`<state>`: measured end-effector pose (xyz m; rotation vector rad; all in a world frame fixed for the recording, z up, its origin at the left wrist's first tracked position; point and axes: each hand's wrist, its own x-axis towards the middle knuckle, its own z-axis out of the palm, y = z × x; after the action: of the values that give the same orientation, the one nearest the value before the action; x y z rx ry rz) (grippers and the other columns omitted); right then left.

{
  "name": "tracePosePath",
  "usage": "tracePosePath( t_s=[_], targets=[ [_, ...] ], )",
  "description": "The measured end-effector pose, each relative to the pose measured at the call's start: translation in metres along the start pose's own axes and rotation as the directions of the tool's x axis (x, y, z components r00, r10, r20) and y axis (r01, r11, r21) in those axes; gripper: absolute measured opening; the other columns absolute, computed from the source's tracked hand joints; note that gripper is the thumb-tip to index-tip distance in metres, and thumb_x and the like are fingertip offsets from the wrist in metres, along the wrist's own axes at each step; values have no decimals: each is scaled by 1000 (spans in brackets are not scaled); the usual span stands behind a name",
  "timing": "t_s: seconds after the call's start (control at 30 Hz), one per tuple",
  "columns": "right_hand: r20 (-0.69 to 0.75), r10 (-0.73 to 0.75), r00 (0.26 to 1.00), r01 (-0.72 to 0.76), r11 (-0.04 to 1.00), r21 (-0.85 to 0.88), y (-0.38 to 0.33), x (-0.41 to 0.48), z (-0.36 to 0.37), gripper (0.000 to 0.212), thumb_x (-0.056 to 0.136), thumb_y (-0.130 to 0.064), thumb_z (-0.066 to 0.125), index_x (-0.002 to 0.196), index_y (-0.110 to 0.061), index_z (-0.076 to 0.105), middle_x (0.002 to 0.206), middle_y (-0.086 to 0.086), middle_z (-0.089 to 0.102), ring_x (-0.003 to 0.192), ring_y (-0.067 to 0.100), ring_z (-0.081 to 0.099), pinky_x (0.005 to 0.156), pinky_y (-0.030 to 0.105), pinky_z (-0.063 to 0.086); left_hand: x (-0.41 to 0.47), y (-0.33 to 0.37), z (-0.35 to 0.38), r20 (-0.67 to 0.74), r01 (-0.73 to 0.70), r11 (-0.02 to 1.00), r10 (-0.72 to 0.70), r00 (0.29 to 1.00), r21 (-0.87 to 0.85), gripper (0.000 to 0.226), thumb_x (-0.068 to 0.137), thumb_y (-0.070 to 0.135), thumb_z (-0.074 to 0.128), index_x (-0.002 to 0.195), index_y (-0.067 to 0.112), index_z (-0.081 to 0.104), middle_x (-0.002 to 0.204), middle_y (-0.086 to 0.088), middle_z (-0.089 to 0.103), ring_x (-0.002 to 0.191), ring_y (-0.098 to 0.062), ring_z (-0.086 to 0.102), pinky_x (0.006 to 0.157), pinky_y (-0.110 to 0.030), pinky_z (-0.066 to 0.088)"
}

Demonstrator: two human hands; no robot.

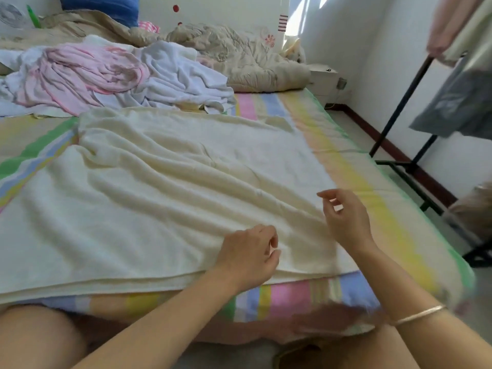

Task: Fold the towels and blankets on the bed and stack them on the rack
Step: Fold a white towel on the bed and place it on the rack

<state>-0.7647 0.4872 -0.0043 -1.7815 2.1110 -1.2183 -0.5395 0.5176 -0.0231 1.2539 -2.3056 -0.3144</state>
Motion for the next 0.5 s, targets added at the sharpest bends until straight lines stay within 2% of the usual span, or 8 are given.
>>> tracePosePath(
  t_s=[0.07, 0.17, 0.23, 0.27, 0.3, 0.37, 0.43, 0.5],
  targets=[
    [77, 92, 993, -91, 996, -12, 17, 28, -6, 15, 94, -22, 56, 105, -26, 66, 105, -6, 63, 89, 13, 59, 77, 33, 47, 28, 12, 9, -20, 31, 999, -31, 999, -13, 10, 91, 38, 52, 91, 28, 54, 81, 11, 61, 75, -13, 59, 65, -29, 46],
    [300, 200, 933, -207, 978, -9, 26, 61, 6, 18, 94, -37, 56, 105, -26, 64, 100, -3, 67, 87, 16, 62, 79, 34, 50, 79, 10, 14, -165, 127, 992, -127, 978, -5, 8, 93, 29, 51, 96, 26, 58, 91, 8, 64, 80, -19, 62, 67, -33, 49],
    [423, 203, 883, -191, 979, -70, 25, 74, 22, 21, 93, -46, 54, 102, -29, 63, 96, -7, 67, 85, 14, 62, 76, 31, 49, 114, -7, 14, -242, 200, 979, -186, 952, 31, 15, 92, 22, 51, 105, 25, 58, 106, 4, 60, 86, -24, 63, 69, -34, 46],
    [458, 192, 868, -157, 981, -114, 24, 80, 31, 23, 93, -48, 53, 101, -29, 64, 94, -10, 65, 85, 12, 60, 74, 29, 46, 131, -19, 12, -233, 239, 968, -217, 948, 72, 22, 92, 18, 51, 112, 25, 58, 115, 3, 57, 91, -26, 63, 72, -35, 45],
    [473, 178, 863, -123, 982, -145, 21, 84, 38, 25, 92, -50, 52, 100, -29, 65, 92, -12, 63, 85, 11, 58, 74, 29, 44, 144, -33, 10, -183, 279, 953, -255, 949, 119, 31, 92, 15, 49, 120, 26, 56, 123, 3, 54, 97, -28, 62, 76, -36, 45],
    [484, 157, 861, -95, 984, -150, 16, 93, 53, 27, 91, -53, 52, 93, -29, 65, 85, -14, 62, 82, 10, 57, 71, 29, 43, 171, -60, 4, 5, 315, 917, -326, 945, 245, 49, 91, 8, 46, 135, 28, 49, 138, 4, 47, 112, -28, 58, 88, -37, 45],
    [514, 169, 841, -112, 984, -140, 11, 99, 63, 34, 91, -55, 51, 75, -27, 60, 71, -13, 57, 70, 10, 54, 62, 29, 39, 191, -80, -3, 259, 277, 889, -383, 887, 365, 58, 89, 7, 43, 141, 32, 43, 145, 4, 44, 125, -24, 51, 98, -36, 42],
    [564, 228, 794, -194, 973, -122, 6, 107, 70, 49, 95, -54, 46, 59, -20, 42, 57, -7, 43, 55, 14, 42, 55, 30, 29, 211, -91, -9, 394, 262, 885, -414, 821, 384, 54, 90, 8, 40, 136, 33, 51, 139, 5, 51, 114, -19, 56, 93, -32, 44]
  ],
)
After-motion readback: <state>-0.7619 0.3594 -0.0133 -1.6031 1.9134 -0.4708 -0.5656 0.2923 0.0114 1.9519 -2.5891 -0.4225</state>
